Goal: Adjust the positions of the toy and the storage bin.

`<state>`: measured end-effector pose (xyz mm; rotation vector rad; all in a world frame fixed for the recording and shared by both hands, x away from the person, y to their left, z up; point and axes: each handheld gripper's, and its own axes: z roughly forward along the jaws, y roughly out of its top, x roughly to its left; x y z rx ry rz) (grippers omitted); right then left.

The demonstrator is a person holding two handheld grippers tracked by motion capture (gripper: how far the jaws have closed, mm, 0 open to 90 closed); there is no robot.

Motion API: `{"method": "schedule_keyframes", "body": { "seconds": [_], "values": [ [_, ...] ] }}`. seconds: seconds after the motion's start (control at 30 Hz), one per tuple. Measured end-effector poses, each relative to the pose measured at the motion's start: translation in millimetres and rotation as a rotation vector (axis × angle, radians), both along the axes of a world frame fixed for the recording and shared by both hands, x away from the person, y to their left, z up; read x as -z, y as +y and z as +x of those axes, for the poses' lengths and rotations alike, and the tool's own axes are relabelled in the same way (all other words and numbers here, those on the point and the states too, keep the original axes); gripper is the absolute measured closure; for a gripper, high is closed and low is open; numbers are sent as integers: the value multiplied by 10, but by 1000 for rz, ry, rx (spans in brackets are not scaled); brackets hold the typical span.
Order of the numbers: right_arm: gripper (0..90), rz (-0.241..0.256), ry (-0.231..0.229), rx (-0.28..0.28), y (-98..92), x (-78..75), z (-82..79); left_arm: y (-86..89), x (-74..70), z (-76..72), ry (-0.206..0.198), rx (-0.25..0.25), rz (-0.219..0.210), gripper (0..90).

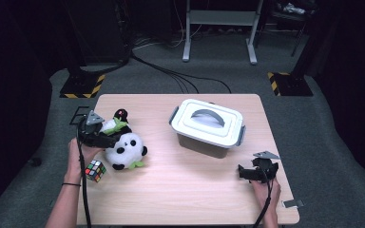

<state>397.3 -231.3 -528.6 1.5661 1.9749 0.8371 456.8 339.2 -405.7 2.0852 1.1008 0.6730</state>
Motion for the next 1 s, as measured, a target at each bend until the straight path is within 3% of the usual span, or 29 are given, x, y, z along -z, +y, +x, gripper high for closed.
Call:
{"method": "schedule_keyframes", "body": {
  "seconds": [0.03,0.1,0.23,0.53,0.9,1.0],
  "values": [
    [0,1,1,0,0,0,0,-11,4,24,-10,3,9,67],
    [0,0,-1,-1,-1,0,1,-19,16,77,11,22,23,103],
    [0,-1,-1,-2,-1,0,1,-18,61,179,28,22,19,165],
    [0,0,-1,-2,-2,0,1,-12,188,302,89,37,33,451],
    [0,1,0,0,0,0,0,-92,220,322,72,45,75,734],
    [0,3,0,1,0,0,-1,-111,201,313,62,40,67,754]
  ]
}}
